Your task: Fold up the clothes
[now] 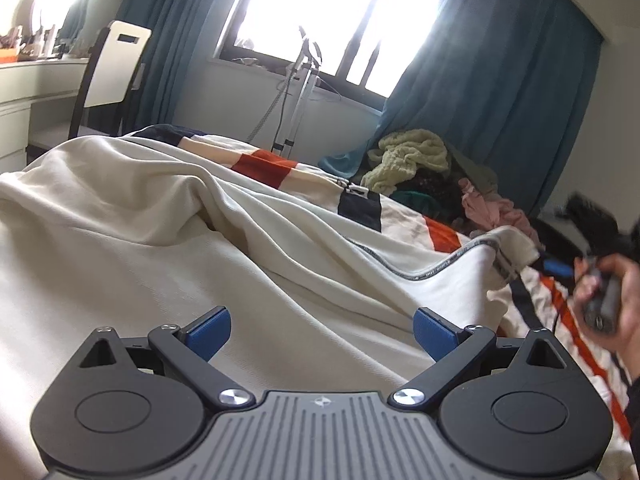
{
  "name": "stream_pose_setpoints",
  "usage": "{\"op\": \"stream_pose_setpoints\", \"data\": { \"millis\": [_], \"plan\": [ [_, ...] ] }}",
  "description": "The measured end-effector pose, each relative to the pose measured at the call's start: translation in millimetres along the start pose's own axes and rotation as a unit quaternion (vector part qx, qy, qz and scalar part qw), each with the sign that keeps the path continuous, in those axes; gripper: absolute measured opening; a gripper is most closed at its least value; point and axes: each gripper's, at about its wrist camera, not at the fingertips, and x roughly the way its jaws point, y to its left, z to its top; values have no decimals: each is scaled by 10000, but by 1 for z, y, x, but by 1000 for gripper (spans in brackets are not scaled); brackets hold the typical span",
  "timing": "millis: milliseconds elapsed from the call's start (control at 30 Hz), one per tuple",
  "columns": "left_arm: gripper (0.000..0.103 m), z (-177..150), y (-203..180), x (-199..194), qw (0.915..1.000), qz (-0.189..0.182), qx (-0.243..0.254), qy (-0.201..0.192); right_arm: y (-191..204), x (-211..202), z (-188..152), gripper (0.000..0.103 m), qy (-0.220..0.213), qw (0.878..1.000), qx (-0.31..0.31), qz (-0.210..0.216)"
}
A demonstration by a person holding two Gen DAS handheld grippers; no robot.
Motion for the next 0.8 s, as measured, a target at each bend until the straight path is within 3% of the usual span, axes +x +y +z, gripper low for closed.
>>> {"op": "stream_pose_setpoints", "data": {
  "millis": [67, 133, 333, 433, 600, 767, 800],
  "plan": [
    [99, 3, 2, -8, 9999, 16, -98, -46, -9, -12, -7, 66, 136, 9995, -72, -267],
    [99, 5, 4, -18, 9998, 16, -181, -129, -18, -24, -15, 40, 272, 9981, -145, -533],
    [99, 8, 7, -36, 9991, -8, -368, -200, -48, -33, -41, 39, 874, 9900, -198, -1087],
    [99, 7, 7, -36, 9991, -21, -392, -177, -58, -19, -50, 39, 1044, 9910, 238, -797],
    [99, 4, 6, -27, 9991, 4, -411, -50, -72, 19, -66, 39, 974, 9905, 759, -612],
    [99, -4, 10, -12, 9987, 4, -492, 127, -86, 51, -62, 36, 559, 9888, 1326, -390],
    [99, -5, 10, -9, 9986, -2, -506, 141, -87, 55, -62, 24, 478, 9882, 1409, -376]
  ]
}}
